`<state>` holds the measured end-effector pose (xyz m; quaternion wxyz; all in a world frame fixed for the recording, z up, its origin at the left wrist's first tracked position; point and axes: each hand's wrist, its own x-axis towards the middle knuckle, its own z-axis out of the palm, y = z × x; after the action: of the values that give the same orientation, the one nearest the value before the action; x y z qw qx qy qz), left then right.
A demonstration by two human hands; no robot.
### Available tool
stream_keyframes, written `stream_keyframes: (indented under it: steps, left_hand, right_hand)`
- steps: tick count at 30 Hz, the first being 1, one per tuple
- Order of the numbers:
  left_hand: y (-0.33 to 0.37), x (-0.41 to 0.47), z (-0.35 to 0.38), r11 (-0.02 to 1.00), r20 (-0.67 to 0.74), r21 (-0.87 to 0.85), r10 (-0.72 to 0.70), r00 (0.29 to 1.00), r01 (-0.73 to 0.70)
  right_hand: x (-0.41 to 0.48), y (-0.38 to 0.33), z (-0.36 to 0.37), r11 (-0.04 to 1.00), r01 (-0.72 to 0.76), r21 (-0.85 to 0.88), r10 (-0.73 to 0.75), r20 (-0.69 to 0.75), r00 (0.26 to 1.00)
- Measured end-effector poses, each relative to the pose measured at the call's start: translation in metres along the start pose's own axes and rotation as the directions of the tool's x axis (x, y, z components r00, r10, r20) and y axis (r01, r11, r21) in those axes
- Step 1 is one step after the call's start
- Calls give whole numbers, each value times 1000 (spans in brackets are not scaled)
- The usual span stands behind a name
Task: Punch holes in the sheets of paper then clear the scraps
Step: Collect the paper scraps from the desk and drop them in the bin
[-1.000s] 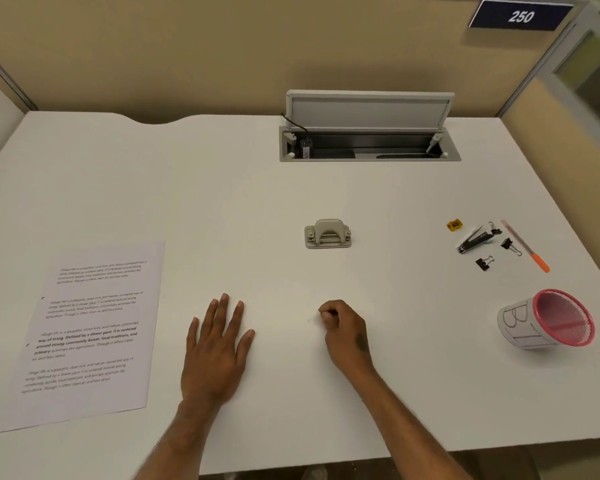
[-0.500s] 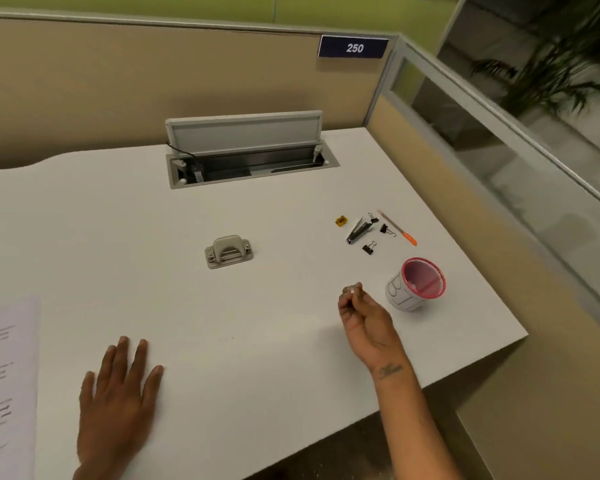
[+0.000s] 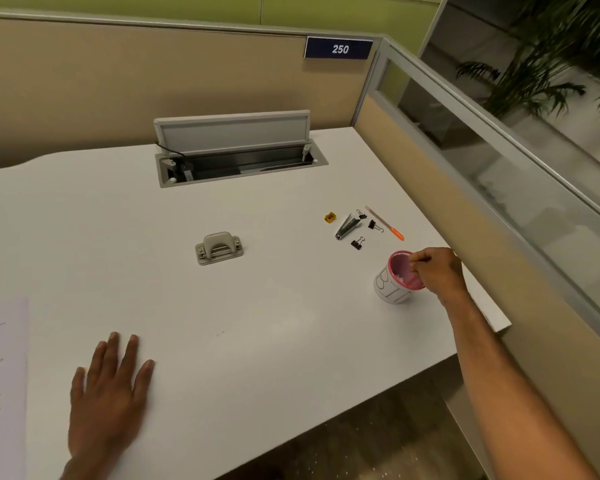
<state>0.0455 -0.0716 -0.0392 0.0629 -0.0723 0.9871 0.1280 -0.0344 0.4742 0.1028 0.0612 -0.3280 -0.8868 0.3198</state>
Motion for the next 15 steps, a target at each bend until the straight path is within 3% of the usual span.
stream_keyframes:
  steps: [5, 15]
  left_hand:
    - [2, -2, -5, 1000, 13, -15, 3, 1000, -3]
    - [3, -3, -7, 999, -2, -29, 14, 1000, -14]
  right_hand:
    - [-3, -5, -4, 989, 57, -137, -62, -30, 998]
    - [-8, -16, -11, 968, 119, -221, -129, -34, 991]
